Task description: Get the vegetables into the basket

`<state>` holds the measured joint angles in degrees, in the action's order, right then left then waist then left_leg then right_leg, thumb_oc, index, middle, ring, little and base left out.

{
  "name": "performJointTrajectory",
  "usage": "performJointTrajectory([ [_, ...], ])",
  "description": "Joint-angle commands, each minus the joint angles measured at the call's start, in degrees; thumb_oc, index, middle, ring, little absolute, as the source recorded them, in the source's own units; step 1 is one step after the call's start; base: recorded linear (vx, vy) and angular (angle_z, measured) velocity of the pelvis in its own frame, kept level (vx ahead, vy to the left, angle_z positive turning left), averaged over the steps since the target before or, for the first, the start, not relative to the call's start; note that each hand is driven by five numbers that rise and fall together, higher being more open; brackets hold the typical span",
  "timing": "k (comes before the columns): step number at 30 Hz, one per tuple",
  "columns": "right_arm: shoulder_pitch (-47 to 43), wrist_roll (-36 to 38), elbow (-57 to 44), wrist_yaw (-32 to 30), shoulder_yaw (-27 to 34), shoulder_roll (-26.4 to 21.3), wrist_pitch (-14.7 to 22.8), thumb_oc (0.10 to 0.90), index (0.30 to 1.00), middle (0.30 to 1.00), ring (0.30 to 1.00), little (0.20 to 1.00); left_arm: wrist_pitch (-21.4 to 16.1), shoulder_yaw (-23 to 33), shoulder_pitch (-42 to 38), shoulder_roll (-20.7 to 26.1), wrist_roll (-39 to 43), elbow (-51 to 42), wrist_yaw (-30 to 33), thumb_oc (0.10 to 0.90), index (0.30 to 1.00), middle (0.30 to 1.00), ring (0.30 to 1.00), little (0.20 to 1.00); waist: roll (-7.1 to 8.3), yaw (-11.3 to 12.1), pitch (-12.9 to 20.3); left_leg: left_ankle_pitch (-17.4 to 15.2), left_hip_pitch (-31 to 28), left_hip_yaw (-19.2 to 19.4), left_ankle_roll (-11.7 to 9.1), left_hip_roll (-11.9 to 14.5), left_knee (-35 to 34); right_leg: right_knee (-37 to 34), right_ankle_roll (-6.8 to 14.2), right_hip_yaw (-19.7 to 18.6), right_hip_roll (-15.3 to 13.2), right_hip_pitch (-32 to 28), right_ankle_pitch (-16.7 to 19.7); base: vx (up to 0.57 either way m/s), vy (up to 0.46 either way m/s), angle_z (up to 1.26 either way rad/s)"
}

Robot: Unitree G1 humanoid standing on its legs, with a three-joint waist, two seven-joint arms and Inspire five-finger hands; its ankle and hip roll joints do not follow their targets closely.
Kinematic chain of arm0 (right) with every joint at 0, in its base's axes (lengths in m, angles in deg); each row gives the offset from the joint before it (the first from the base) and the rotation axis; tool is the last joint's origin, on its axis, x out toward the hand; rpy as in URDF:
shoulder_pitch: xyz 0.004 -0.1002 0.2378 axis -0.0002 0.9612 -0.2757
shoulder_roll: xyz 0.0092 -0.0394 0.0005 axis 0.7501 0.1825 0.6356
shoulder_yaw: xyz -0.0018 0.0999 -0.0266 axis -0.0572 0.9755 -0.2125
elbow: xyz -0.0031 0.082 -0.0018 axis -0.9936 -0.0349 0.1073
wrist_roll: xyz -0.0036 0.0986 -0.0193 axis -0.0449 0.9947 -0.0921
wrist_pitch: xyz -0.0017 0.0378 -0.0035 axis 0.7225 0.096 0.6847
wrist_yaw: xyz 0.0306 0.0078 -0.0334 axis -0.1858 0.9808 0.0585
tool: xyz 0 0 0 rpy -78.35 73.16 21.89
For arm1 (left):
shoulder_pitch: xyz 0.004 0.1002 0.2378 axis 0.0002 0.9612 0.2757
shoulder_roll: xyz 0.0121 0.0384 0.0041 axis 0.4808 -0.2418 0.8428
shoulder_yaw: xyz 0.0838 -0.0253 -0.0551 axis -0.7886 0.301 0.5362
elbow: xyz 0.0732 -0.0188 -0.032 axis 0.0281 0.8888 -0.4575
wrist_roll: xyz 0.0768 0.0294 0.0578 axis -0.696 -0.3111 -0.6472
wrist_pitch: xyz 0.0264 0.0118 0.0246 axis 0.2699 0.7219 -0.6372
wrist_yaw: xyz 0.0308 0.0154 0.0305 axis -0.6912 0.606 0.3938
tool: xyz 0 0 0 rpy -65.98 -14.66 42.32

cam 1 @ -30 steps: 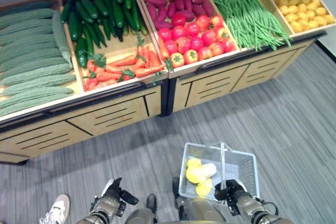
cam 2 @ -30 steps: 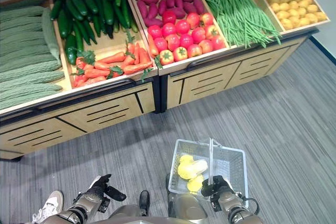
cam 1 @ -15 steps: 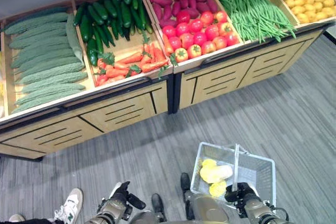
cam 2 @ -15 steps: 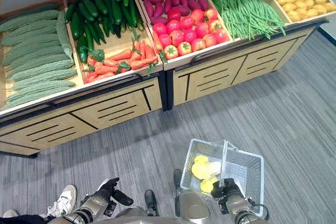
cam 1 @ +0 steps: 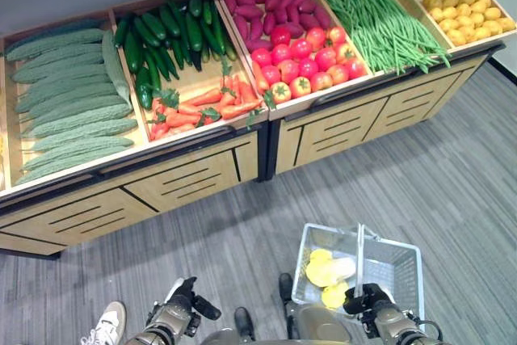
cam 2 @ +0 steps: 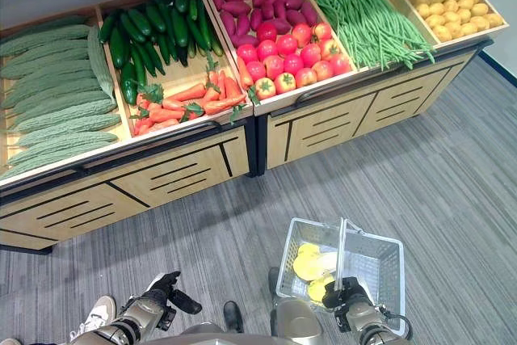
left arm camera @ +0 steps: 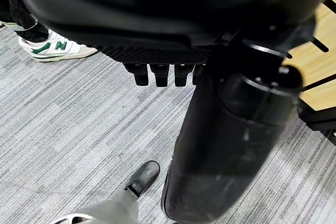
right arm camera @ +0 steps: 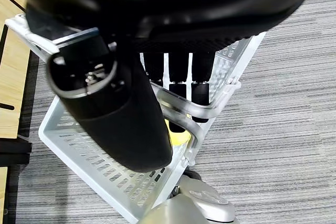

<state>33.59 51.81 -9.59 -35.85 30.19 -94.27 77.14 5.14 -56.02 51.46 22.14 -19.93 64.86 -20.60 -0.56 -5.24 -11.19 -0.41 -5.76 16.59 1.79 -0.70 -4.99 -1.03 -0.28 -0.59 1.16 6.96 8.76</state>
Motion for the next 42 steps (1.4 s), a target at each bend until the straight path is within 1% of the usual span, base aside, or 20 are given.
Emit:
performJointTrajectory([
  [1, 2.8, -1.62, 3.4, 0.4, -3.33, -0.22, -0.89, 0.4, 0.3, 0.3, 0.3, 0.3, -0.25, 2.73, -0.49, 0.58, -1.33, 2.7, 0.62, 0.9, 1.0, 1.0, 1.0, 1.0, 0.93, 0.5, 0.91, -3.88, 0.79, -2.75, -0.09, 1.39, 1.25, 5.42, 3.81, -3.24, -2.55, -0.13, -10.12, 0.0, 0.0, 0.0],
  [4, 2.86, -1.85, 3.29, 0.25, -3.4, -0.29, -0.83, 0.4, 0.3, 0.3, 0.3, 0.3, -0.22, 2.7, -0.35, 0.54, -1.34, 2.55, 0.65, 0.9, 1.0, 1.0, 1.0, 1.0, 0.95, 0.57, 0.89, -4.02, 0.63, -2.86, -0.04, 1.33, 1.43, 5.42, 3.82, -3.19, -2.58, -0.39, -10.14, 0.0, 0.0, 0.0],
  [5, 5.82, 3.1, 5.41, 5.67, -0.48, 1.1, -0.35, 0.4, 0.3, 0.3, 0.3, 0.3, 1.09, 10.59, 7.7, 1.28, -1.12, 10.69, -1.71, 0.9, 1.0, 1.0, 1.0, 1.0, 1.94, 4.28, 7.56, -2.95, -0.45, -8.39, 1.05, -1.46, -0.01, 1.45, 3.58, 0.97, -0.91, -7.24, -10.02, 0.0, 0.0, 0.0],
  [13, 6.07, 3.42, 5.45, 5.89, -0.74, 1.41, -0.11, 0.4, 0.3, 0.3, 0.3, 0.3, 1.2, 10.38, 7.86, 1.32, -1.59, 10.71, -1.73, 0.9, 1.0, 1.0, 1.0, 1.0, 1.75, 4.34, 7.21, -3.07, -0.52, -8.5, 1.09, -1.54, -0.01, 1.03, 3.58, 1.28, -1.12, -7.63, -9.93, -0.01, 0.005, 0.1],
  [22, 5.66, 2.74, 5.23, 5.86, -1.11, 1.32, -0.1, 0.4, 0.3, 0.3, 0.3, 0.3, 1.24, 10.3, 8.02, 1.15, -1.94, 10.71, -1.87, 0.9, 1.0, 1.0, 1.0, 1.0, 1.72, 4.89, 6.35, -3.26, -0.4, -8.01, 1.72, -1.82, -0.01, 1.78, 4.0, 0.46, -1.21, -6.69, -9.51, -0.01, 0.041, -0.02],
  [23, 5.56, 2.65, 5.13, 5.97, -1.2, 1.21, -0.2, 0.4, 0.3, 0.3, 0.3, 0.3, 1.22, 10.13, 7.96, 1.36, -2.16, 10.52, -2.0, 0.9, 1.0, 1.0, 1.0, 1.0, 1.91, 5.03, 5.71, -3.96, -0.2, -7.76, 2.25, -1.98, 1.05, 3.16, 4.21, -0.36, -1.21, -6.07, -9.73, 0.02, 0.085, -0.1],
  [27, 5.47, 2.92, 4.74, 5.85, -1.01, 1.1, -0.3, 0.4, 0.3, 0.3, 0.3, 0.3, 1.21, 10.11, 7.8, 1.58, -2.14, 10.16, -1.96, 0.9, 1.0, 1.0, 1.0, 1.0, 2.07, 5.13, 4.9, -5.15, 0.58, -7.73, 2.85, -2.24, 3.26, 4.69, 4.29, -0.97, -1.47, -5.41, -10.18, 0.02, 0.089, -0.12],
  [29, 5.34, 3.92, 4.13, 5.98, -0.6, 0.92, -0.26, 0.4, 0.3, 0.3, 0.3, 0.3, 1.23, 10.25, 7.73, 1.92, -1.94, 9.82, -1.91, 0.9, 1.0, 1.0, 1.0, 1.0, 2.09, 5.04, 3.79, -6.39, 1.38, -7.69, 3.59, -2.52, 5.55, 7.68, 4.43, -1.52, -1.69, -4.28, -11.23, 0.04, 0.138, -0.14],
  [31, 5.41, 5.12, 3.76, 6.13, 0.11, 0.59, -0.21, 0.4, 0.3, 0.3, 0.3, 0.3, 1.34, 10.34, 7.78, 2.05, -2.0, 9.88, -1.93, 0.9, 1.0, 1.0, 1.0, 1.0, 2.04, 4.91, 3.14, -7.24, 1.41, -7.64, 4.27, -2.74, 6.45, 10.68, 4.64, -1.69, -1.89, -3.25, -12.31, 0.06, 0.179, -0.19],
  [32, 5.38, 6.18, 3.31, 6.13, 1.01, 0.09, -0.22, 0.4, 0.3, 0.3, 0.3, 0.3, 1.5, 10.53, 7.86, 2.25, -2.16, 9.95, -1.98, 0.9, 1.0, 1.0, 1.0, 1.0, 2.08, 4.61, 2.01, -7.84, 1.28, -7.32, 4.99, -3.13, 7.13, 16.44, 4.95, -1.91, -2.06, -0.74, -13.1, 0.06, 0.205, -0.27],
  [33, 5.45, 6.37, 3.15, 6.13, 1.14, -0.01, -0.2, 0.4, 0.3, 0.3, 0.3, 0.3, 1.53, 10.58, 7.91, 2.35, -2.2, 9.95, -2.02, 0.9, 1.0, 1.0, 1.0, 1.0, 2.07, 4.52, 1.56, -7.99, 1.02, -7.13, 5.26, -3.23, 7.17, 20.26, 5.03, -1.57, -2.42, 0.65, -12.66, 0.04, 0.212, -0.36],
  [34, 5.55, 6.68, 3.08, 6.16, 1.45, -0.26, -0.17, 0.4, 0.3, 0.3, 0.3, 0.3, 1.53, 10.63, 7.95, 2.44, -2.2, 9.68, -2.09, 0.9, 1.0, 1.0, 1.0, 1.0, 2.06, 4.38, 0.73, -8.18, 0.58, -6.65, 5.65, -3.54, 7.23, 25.2, 5.19, -1.03, -3.15, 2.85, -11.41, 0.01, 0.14, -0.36],
  [35, 5.61, 6.77, 2.91, 6.06, 1.51, -0.41, -0.1, 0.4, 0.3, 0.3, 0.3, 0.3, 1.63, 10.8, 8.07, 2.63, -2.01, 9.62, -2.06, 0.9, 1.0, 1.0, 1.0, 1.0, 2.14, 4.3, 0.04, -8.1, 0.1, -6.16, 5.72, -3.71, 6.87, 28.04, 5.27, -0.78, -3.49, 4.79, -10.55, 0.02, 0.118, -0.28],
  [36, 5.8, 6.8, 2.83, 6.02, 1.55, -0.48, -0.05, 0.4, 0.3, 0.3, 0.3, 0.3, 1.7, 11.06, 8.14, 2.85, -1.88, 9.72, -2.1, 0.9, 1.0, 1.0, 1.0, 1.0, 2.26, 4.41, -0.21, -7.85, -0.31, -5.74, 5.61, -3.73, 6.36, 28.31, 5.39, -0.18, -3.75, 5.9, -10.11, 0.04, 0.064, -0.26],
  [38, 5.94, 6.9, 3.33, 6.1, 2.02, -0.48, -0.09, 0.4, 0.3, 0.3, 0.3, 0.3, 1.62, 11.13, 8.13, 3.11, -2.0, 9.88, -2.18, 0.9, 1.0, 1.0, 1.0, 1.0, 2.11, 4.5, -0.02, -7.35, -0.89, -5.09, 5.04, -3.43, 4.88, 22.71, 5.57, 0.41, -3.52, 6.21, -9.79, 0.08, 0.021, -0.28],
  [39, 5.95, 6.9, 3.33, 6.1, 2.02, -0.48, -0.08, 0.4, 0.3, 0.3, 0.3, 0.3, 1.62, 11.12, 8.14, 3.1, -2.0, 9.88, -2.19, 0.9, 1.0, 1.0, 1.0, 1.0, 2.03, 4.48, -0.05, -7.33, -0.97, -5.13, 5.02, -3.34, 4.82, 22.44, 5.56, 0.49, -3.44, 6.02, -9.66, 0.09, -0.031, -0.18],
  [40, 6.16, 7.13, 3.6, 6.06, 2.6, -0.6, -0.09, 0.4, 0.3, 0.3, 0.3, 0.3, 1.49, 11.27, 7.61, 3.25, -2.01, 10.01, -2.01, 0.9, 1.0, 1.0, 1.0, 1.0, 2.06, 4.25, 0.08, -7.09, -0.37, -5.13, 4.38, -3.14, 4.53, 13.23, 5.99, -1.59, -2.07, 6.21, -7.82, 0.08, -0.052, -0.09],
  [41, 6.33, 7.27, 4.15, 5.95, 2.82, -0.61, -0.23, 0.4, 0.3, 0.3, 0.3, 0.3, 1.42, 11.11, 7.49, 3.19, -1.97, 10.01, -1.86, 0.9, 1.0, 1.0, 1.0, 1.0, 2.17, 3.98, 0.02, -7.29, -0.27, -5.4, 4.19, -3.15, 4.79, 10.45, 6.52, -3.68, -1.48, 6.43, -6.16, 0.13, -0.076, -0.03],
  [42, 6.63, 7.4, 4.22, 6.01, 2.86, -0.44, -0.2, 0.4, 0.3, 0.3, 0.3, 0.3, 1.38, 11.03, 7.53, 3.27, -1.94, 9.95, -1.94, 0.9, 1.0, 1.0, 1.0, 1.0, 2.24, 3.89, 0.14, -7.48, -0.38, -5.55, 3.98, -3.08, 4.83, 9.77, 6.59, -3.91, -1.27, 5.99, -6.12, 0.15, -0.085, -0.06],
])
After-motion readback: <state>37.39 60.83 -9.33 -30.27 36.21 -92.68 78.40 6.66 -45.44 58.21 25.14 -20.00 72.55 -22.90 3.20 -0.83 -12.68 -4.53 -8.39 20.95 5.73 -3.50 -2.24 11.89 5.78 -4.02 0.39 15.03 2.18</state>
